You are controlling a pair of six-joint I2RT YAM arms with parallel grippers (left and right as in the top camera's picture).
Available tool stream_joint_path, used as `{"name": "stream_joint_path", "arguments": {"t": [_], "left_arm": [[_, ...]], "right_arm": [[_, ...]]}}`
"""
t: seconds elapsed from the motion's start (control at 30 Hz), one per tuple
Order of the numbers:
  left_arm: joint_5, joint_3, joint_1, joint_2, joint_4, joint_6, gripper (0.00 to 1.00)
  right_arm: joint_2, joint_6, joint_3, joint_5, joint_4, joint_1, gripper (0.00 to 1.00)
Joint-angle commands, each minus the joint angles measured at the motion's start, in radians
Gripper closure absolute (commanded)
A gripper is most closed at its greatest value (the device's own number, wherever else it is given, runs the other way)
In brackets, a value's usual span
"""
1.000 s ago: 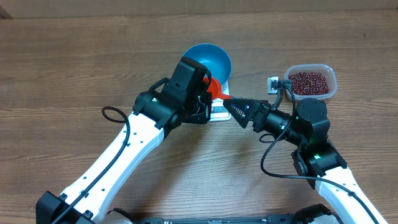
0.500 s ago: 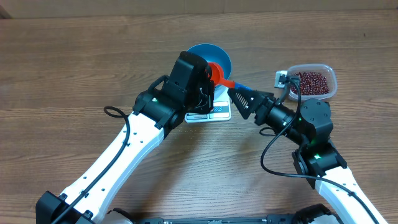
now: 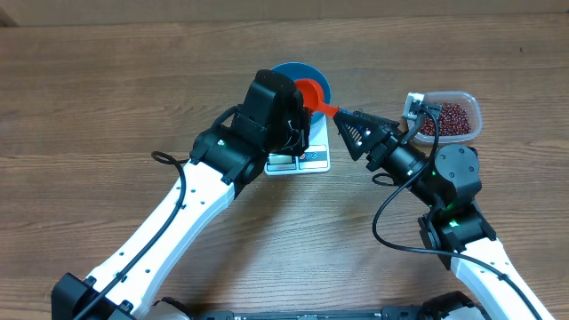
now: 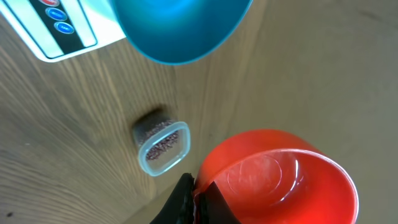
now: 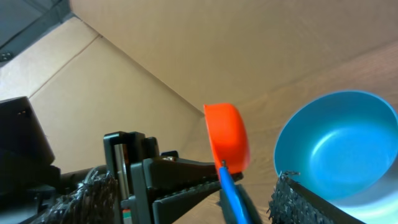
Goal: Scoop item into bowl and weigh 150g on scale
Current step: 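Lift the red cup with both grippers above the teal bowl, then open the left gripper to release the cup rim to the right gripper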
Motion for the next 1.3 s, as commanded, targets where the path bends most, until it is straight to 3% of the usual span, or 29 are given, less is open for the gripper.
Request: {"name": "stream_joint_path", "arguments": {"t": [0.0, 0.7, 1.27], "left_arm": [[0.007, 0.024, -0.026, 0.010, 0.027, -0.014, 0.96], [0.006, 0.024, -0.057, 0.010, 0.074, -0.014, 0.96], [0.008, 0.024, -0.084, 0.010, 0.093, -0.014, 0.96]], "right_arm": [[-0.001, -0.011, 0.027, 0.014, 0.029, 0.005, 0.20], [0.000, -0.033, 0.027, 0.099, 0.059, 0.005, 0.28], [0.000, -0.086, 0.027, 0.073, 0.058, 0.014, 0.44]]}}
